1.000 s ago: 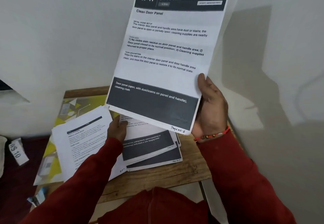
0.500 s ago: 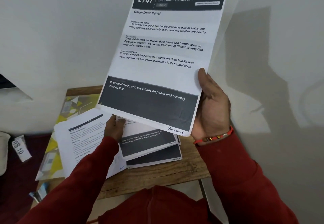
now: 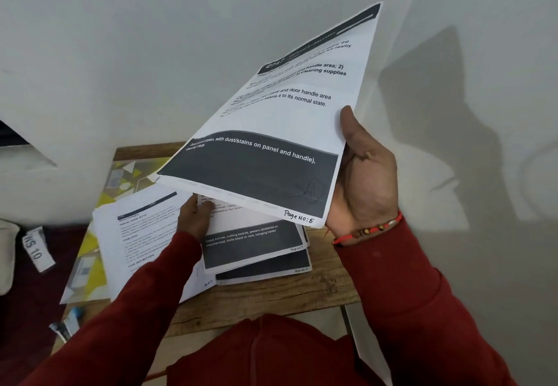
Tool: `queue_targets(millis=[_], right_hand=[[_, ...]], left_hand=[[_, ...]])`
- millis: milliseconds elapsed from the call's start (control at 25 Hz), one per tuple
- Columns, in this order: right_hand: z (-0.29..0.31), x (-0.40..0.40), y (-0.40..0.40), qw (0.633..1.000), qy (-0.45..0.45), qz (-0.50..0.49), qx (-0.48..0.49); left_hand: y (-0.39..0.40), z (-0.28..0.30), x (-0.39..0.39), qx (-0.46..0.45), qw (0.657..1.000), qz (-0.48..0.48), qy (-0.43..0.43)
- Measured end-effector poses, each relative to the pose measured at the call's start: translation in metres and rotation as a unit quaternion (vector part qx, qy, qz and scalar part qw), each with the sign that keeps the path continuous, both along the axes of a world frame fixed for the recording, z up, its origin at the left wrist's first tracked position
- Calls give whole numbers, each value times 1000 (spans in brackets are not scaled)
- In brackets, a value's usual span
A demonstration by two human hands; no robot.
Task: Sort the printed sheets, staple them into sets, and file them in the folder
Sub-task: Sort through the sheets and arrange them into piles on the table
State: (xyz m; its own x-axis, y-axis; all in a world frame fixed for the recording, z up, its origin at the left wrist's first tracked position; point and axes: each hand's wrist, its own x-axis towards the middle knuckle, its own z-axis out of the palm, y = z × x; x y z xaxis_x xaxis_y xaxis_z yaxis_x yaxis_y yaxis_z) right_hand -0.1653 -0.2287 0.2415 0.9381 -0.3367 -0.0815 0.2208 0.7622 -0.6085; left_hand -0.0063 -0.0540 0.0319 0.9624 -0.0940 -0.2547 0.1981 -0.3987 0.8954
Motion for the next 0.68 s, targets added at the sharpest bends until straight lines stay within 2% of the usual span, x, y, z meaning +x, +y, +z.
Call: queue_targets(millis=[200, 520, 600, 680], right_hand=[[8, -3, 3, 998, -16, 25, 50], [1, 0, -1, 997, -45, 39, 41], [-13, 6, -6, 999, -42, 14, -11], [-38, 14, -15, 988, 54, -64, -133]], left_hand=[[2, 1, -2, -21, 1000, -3, 17], [2, 3, -4, -43, 998, 13, 40], [6, 2, -2, -32, 999, 12, 26], [9, 6, -2, -81, 997, 3, 13]])
